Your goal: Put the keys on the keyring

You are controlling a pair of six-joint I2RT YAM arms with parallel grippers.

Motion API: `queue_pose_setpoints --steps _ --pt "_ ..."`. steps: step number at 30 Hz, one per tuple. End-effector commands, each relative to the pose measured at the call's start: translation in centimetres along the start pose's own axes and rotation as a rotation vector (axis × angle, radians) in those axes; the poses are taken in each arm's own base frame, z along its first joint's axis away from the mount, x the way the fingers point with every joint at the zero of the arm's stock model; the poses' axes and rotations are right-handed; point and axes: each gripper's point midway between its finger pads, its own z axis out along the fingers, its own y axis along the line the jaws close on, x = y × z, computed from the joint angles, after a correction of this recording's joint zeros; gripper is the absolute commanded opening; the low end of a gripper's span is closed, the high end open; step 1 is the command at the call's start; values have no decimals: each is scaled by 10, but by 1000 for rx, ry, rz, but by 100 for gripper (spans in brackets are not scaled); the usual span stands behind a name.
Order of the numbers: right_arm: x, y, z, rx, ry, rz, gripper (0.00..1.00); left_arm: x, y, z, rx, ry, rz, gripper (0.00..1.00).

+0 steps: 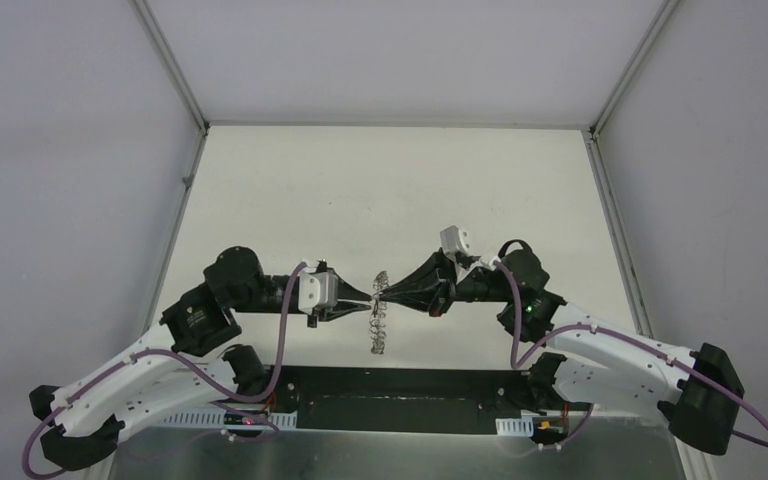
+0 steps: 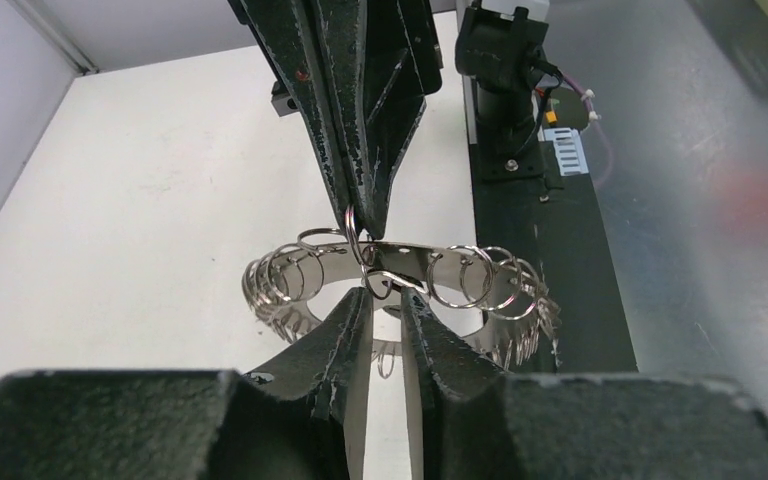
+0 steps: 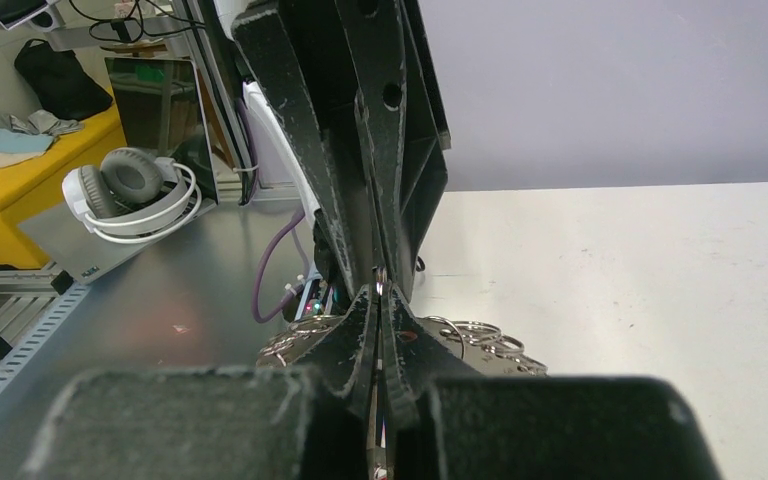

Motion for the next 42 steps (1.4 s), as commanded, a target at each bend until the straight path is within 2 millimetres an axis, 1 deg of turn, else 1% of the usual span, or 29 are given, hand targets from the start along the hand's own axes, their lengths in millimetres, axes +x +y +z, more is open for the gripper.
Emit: queue_pose_setpoints --steps 1,4,9,16,23,26,27,29,33,36,42 --pt "-37 6 6 -28 -106 -73 0 -1 6 4 -5 10 16 16" --pt "-36 5 6 -26 -104 -71 0 1 7 5 -8 17 0 12" --pt "-34 4 7 -23 -100 -64 0 6 5 8 2 29 -36 0" --pt "-36 4 7 -22 -106 -68 0 14 4 9 2 45 -68 0" --pt "-39 4 7 -18 -112 -73 0 27 0 9 8 82 -97 0" --pt "-37 4 6 -17 -110 -71 0 26 0 7 3 78 -94 0" --pt "-36 4 7 -18 -108 -69 0 23 1 6 -7 72 -90 2" --pt "-36 4 6 -16 -108 -67 0 18 4 4 -26 62 -82 20" --pt "-35 4 6 -17 -107 -65 0 5 9 -2 -60 29 -53 32" --pt "-35 4 6 -18 -105 -64 0 -5 14 -5 -88 6 -34 34" --pt "-35 4 7 -19 -104 -63 0 -15 19 -5 -107 -21 -20 34"
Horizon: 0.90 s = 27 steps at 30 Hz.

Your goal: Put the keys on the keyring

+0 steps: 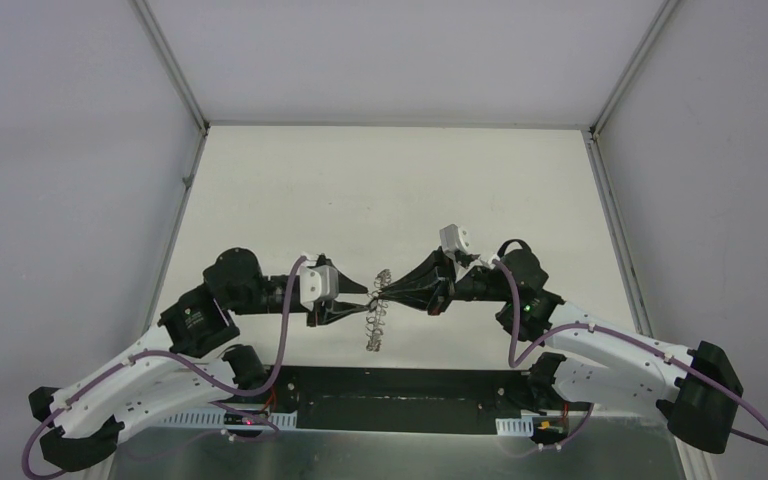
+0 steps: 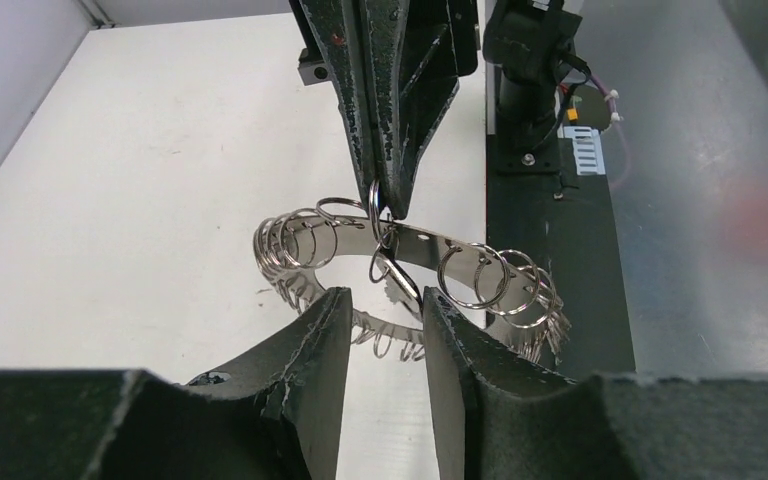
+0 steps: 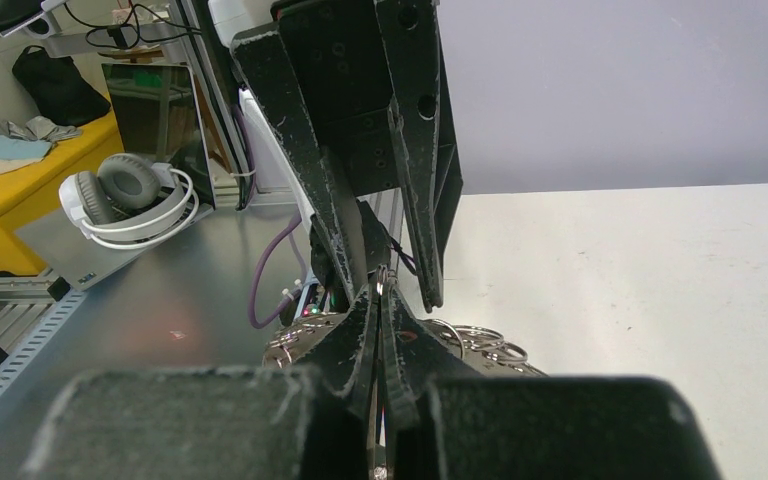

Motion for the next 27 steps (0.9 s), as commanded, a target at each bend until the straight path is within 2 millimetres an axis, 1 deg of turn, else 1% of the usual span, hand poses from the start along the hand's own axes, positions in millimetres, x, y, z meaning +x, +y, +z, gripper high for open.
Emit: queue_pose_setpoints --steps 1,3,6,9,10,12,14,16,19,21,27 --pt "-34 7 5 -26 -95 -66 0 -30 11 -3 -45 -78 38 34" --pt "-34 7 5 -26 -94 -64 0 -33 11 -3 -45 -86 38 35" --pt "-34 7 5 -27 -94 -63 0 -38 12 -3 -47 -98 42 40" --pt "-33 6 5 -26 -92 -63 0 -42 12 -3 -45 -112 44 40" --pt "-33 6 5 -26 -92 -62 0 -45 11 -4 -43 -120 48 38" --pt "-33 7 5 -27 -92 -63 0 -47 10 -4 -35 -127 50 31" --pt "-33 6 5 -26 -92 -61 0 -47 9 -3 -29 -126 49 22" --pt "-33 7 5 -27 -93 -62 0 -44 9 -2 -24 -120 45 12" --pt "-33 7 5 -26 -94 -62 0 -40 8 -1 -17 -109 44 2" --pt "-35 7 5 -26 -96 -65 0 -36 7 0 -13 -99 40 0" --pt "-38 7 5 -24 -102 -71 0 -25 0 2 23 -66 19 0"
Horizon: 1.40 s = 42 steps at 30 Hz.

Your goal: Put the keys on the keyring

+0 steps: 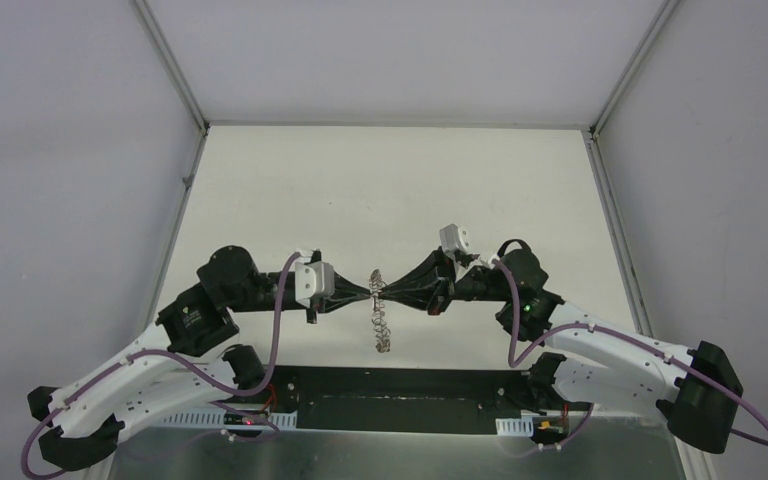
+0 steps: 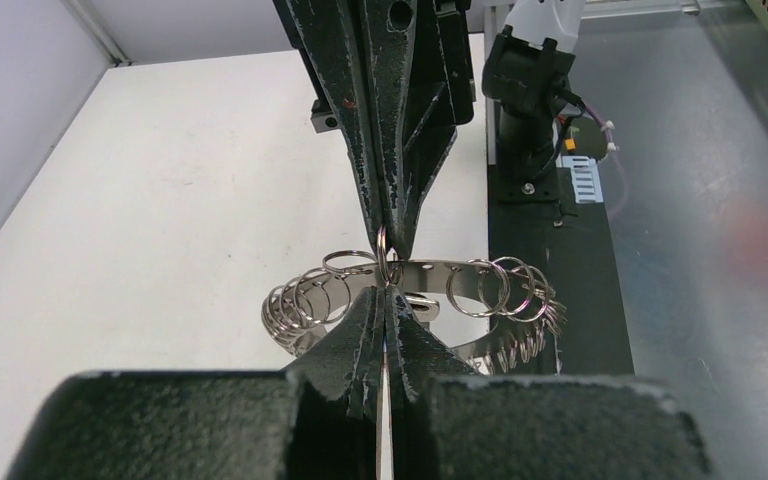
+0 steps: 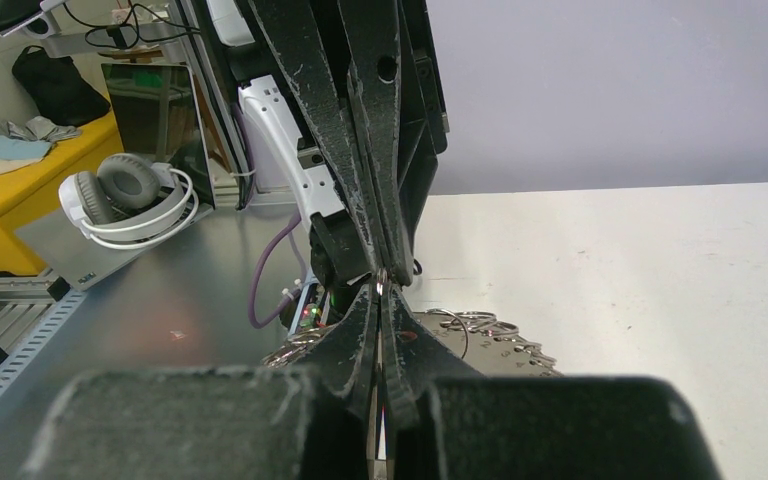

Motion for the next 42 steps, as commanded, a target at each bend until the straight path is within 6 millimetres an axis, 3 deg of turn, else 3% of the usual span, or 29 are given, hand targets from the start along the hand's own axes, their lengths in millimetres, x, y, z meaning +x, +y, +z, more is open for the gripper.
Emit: queue_pose_setpoints --steps 1,9,18,19,22,27,37,42 --pt "-37 7 5 -26 -102 -72 0 -1 -5 1 38 0 -6 0" --pt "-40 8 5 -30 -107 -75 0 18 -7 7 57 54 -36 0" --pt "-39 8 6 -33 -103 -74 0 21 -11 10 86 62 -53 0" --pt "-38 8 6 -32 -102 -73 0 19 -11 9 83 58 -53 3" --pt "-37 8 6 -32 -100 -70 0 10 -7 6 49 30 -47 24" --pt "-36 8 6 -34 -98 -68 0 -5 -2 4 11 -46 -44 37" --pt "-37 8 6 -35 -99 -71 0 -12 4 11 -3 -72 -74 33" --pt "-37 7 6 -32 -98 -69 0 -10 4 12 -1 -67 -78 17"
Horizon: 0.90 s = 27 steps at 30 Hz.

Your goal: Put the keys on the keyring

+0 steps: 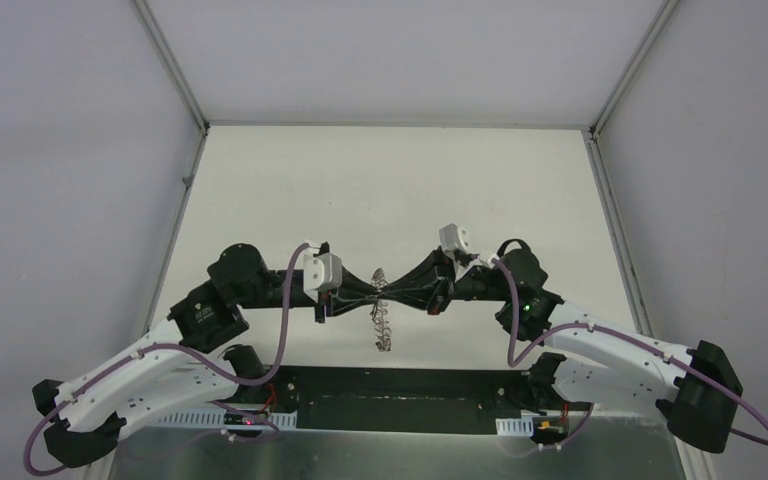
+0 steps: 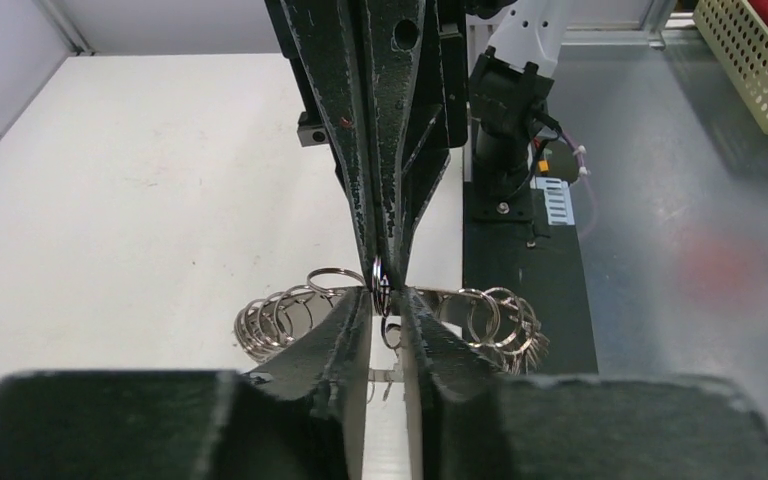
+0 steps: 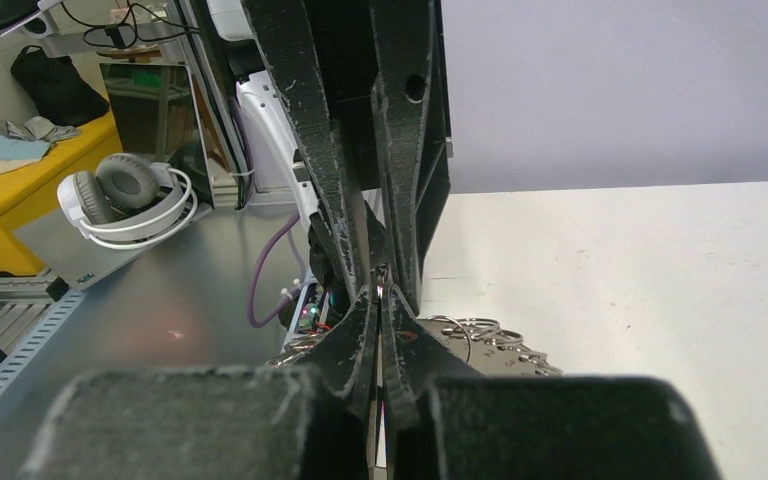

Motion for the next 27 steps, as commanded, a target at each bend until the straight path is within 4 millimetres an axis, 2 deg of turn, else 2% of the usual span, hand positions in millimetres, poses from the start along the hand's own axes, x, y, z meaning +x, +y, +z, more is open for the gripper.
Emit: queue_pose_setpoints --steps 1,3,5,6,7,11,12,14,15,20,25,27 --pt "-37 7 6 -28 -100 -70 0 -12 4 1 -17 -43 10 10" --pt "-35 6 5 -23 -97 -66 0 -13 4 0 -18 -47 8 0" --pt "-33 4 5 -14 -91 -60 0 -15 4 -2 -25 -54 6 0" --pt "-33 3 4 -2 -90 -58 4 -16 4 -3 -31 -57 6 0" --pt "-32 1 4 8 -87 -53 12 -15 5 -4 -41 -52 2 0" --pt "-29 1 -3 37 -75 -49 55 -10 7 -11 -66 9 -7 0" --pt "-27 2 -5 41 -64 -41 55 -9 8 -12 -68 29 -8 0" --pt "-27 -4 -10 99 -67 -34 75 -5 7 -13 -62 81 -19 0" --pt "-27 -5 -12 112 -64 -35 78 -4 7 -14 -56 106 -25 0" --pt "-19 -4 -17 123 -14 -19 76 8 10 -14 -33 261 -48 0" --pt "-8 -2 -11 91 39 28 65 13 14 -20 -19 412 -59 0" --pt "-4 -4 -9 86 52 43 57 14 14 -21 -9 461 -66 0"
